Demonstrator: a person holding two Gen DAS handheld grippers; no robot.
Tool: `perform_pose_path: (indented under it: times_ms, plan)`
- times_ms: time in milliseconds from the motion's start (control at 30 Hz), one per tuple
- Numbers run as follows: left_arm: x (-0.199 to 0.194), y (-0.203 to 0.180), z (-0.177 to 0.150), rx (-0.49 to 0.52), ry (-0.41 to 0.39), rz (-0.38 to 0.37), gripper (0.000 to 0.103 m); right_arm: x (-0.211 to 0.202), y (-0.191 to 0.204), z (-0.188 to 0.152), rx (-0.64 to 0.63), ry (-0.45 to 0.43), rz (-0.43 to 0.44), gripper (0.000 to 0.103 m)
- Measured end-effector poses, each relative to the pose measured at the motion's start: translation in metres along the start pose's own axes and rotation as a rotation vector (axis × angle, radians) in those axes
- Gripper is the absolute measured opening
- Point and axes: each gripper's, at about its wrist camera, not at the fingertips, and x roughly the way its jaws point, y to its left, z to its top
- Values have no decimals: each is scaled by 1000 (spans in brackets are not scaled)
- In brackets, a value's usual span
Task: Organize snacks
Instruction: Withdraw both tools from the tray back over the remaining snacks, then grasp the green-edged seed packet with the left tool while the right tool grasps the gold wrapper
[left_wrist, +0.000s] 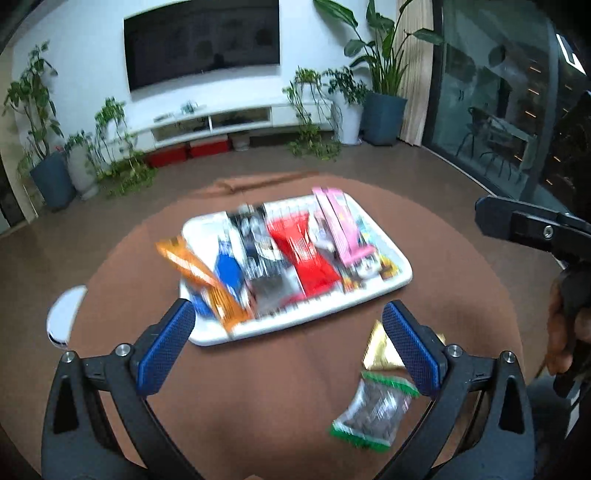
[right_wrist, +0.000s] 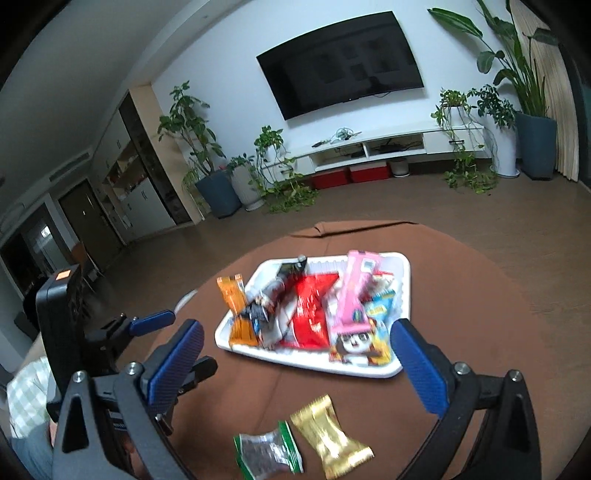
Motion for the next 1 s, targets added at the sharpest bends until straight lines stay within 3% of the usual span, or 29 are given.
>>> perform_pose_path:
  times_ms: [167,333,433,500,700,900,1000]
  plan:
    - [6,-6,-42,33,91,-48,103,-17,4,-28,-53,42,-34,103]
    - [11,-11,-74,114,148,-110,103,-4,-3,-54,-112,174,-87,102]
    - [14,-14,-83,149,174,-145,102,11,-8,-66,-139,245,-84,91]
    - [16,-19,-85,195,185,-171,102,28,-13,-71,-175,299,-85,77]
    - [30,-35,-82,345,251,-216,101,64,-5,-90,-350,459,-96,67]
    - [50,-39,-85,374,317,-274,80,80,-1,-87,-402,511,-95,67]
    - [54,-42,-87,385,341,-283,76,92,2,-91,-437,562,-102,61]
